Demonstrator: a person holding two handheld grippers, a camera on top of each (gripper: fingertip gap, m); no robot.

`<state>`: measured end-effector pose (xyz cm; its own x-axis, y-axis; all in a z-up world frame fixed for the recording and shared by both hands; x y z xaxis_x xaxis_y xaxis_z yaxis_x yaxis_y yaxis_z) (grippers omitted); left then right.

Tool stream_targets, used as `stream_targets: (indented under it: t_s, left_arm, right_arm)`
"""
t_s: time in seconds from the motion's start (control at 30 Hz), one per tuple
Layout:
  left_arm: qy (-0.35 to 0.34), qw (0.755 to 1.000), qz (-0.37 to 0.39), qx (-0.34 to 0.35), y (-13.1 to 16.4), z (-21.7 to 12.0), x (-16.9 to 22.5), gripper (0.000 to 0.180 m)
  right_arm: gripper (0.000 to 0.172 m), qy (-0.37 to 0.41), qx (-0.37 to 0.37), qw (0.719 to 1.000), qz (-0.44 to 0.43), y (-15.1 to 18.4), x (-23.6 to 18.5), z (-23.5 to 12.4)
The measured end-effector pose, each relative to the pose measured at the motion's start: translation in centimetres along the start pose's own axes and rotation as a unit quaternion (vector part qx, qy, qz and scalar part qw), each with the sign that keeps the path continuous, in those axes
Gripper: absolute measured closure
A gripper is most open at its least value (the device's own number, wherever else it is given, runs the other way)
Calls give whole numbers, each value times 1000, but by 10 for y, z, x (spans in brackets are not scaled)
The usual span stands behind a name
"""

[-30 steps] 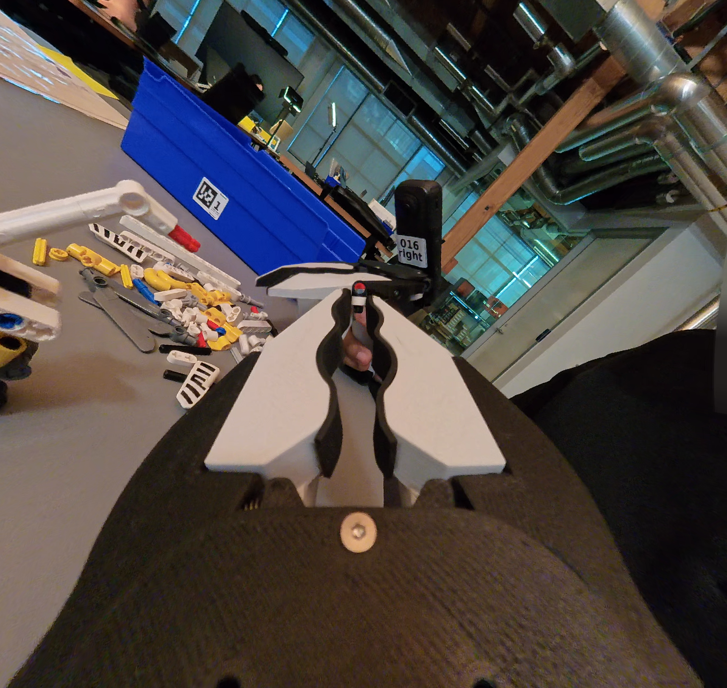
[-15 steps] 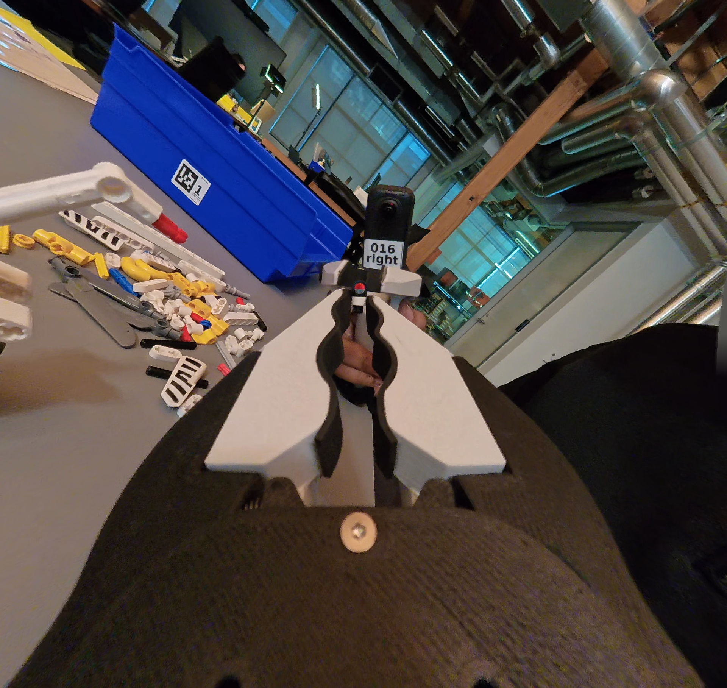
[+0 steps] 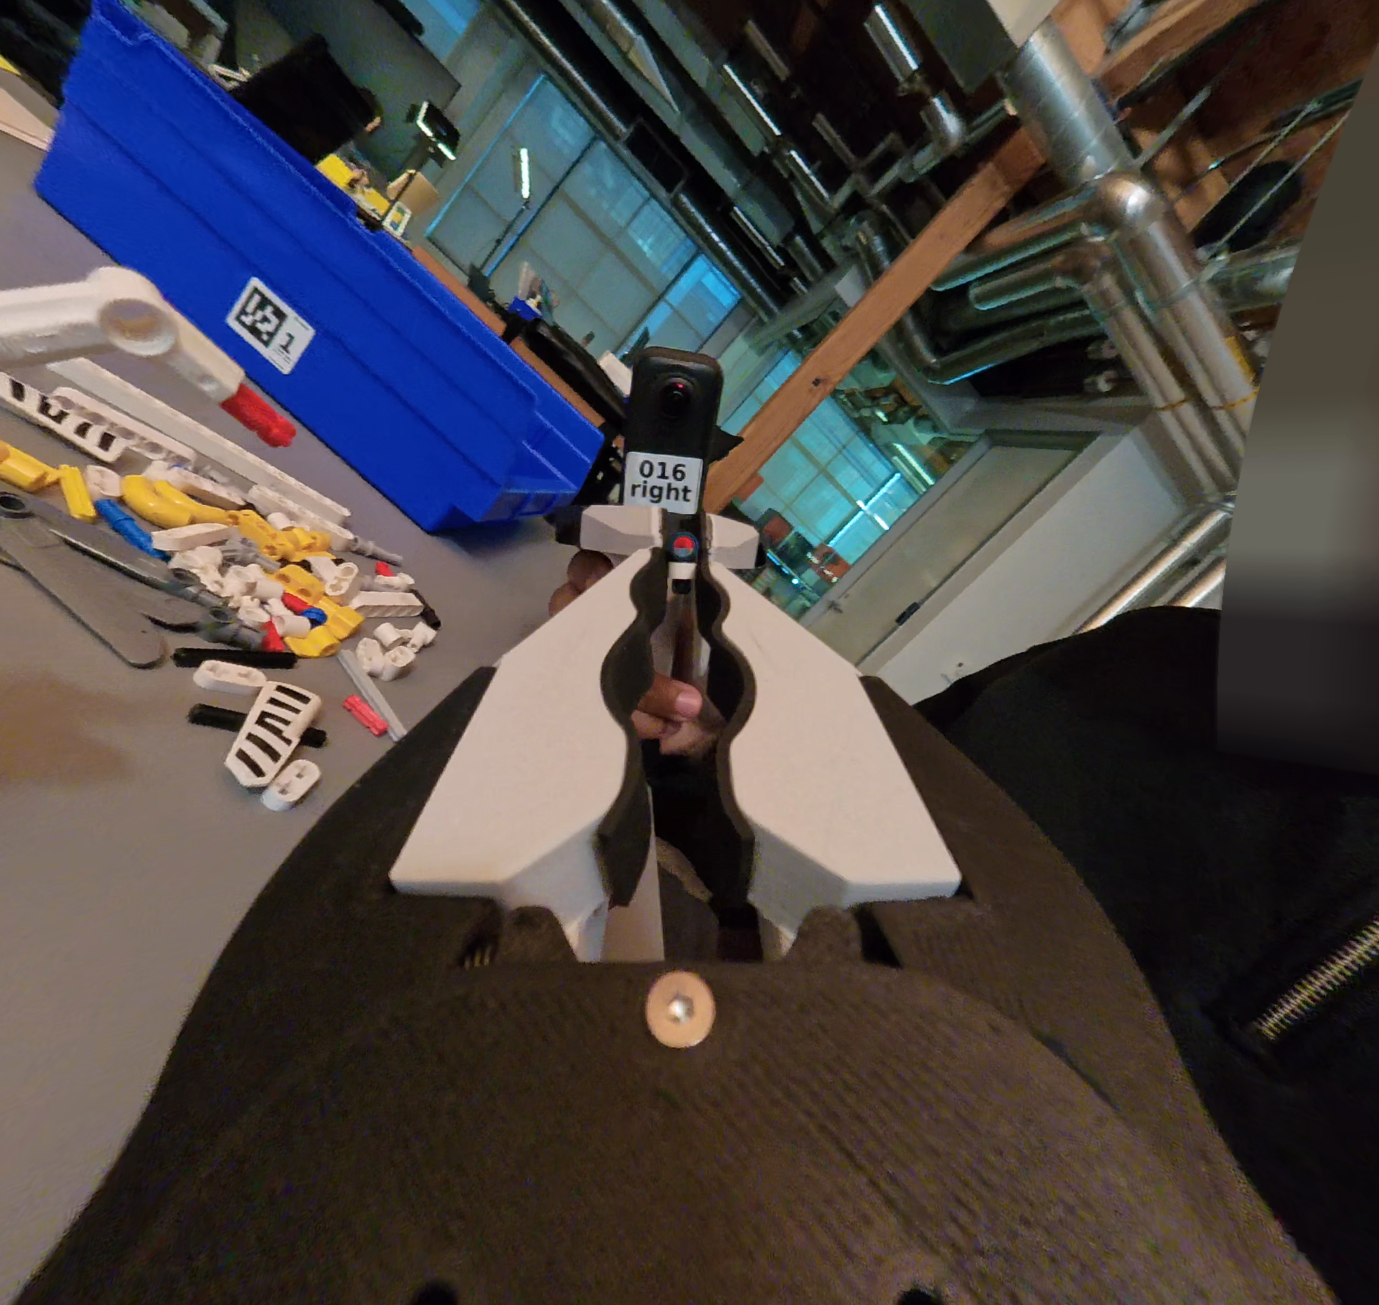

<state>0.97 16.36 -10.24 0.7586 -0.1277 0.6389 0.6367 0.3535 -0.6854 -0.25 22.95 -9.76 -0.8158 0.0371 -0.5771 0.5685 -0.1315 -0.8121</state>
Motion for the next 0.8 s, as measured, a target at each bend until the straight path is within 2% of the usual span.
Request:
stream_targets:
  t_s: [0.17, 0.33, 0.47, 0.8]
  left_arm:
    - [10, 1000, -8, 1, 0, 0, 1, 178]
    - [16, 1000, -13, -2, 1, 0, 2, 178]
    - [28, 999, -16, -6, 1, 1, 4, 177]
    - [23, 999, -24, -6, 3, 5, 3, 176]
  right_arm:
    - [167, 0, 0, 1000, -10, 0, -1, 0]
    - [168, 20, 8, 998, -56, -1, -5, 0]
    - [168, 13, 35, 999, -27, -2, -5, 1]
    - [168, 38, 74, 996, -37, -5, -6, 0]
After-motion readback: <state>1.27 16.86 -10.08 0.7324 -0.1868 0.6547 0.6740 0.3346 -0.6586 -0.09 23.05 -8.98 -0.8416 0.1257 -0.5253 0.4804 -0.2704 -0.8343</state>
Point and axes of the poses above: each gripper's, where its closed fingertips meet, z out along the fingers, y out of its underside, x = y × z across the jaws, the point moved 4 cm from there along -z, back along the fingers, and after that the axes turned 8 degrees about y, right-handed, at the moved point
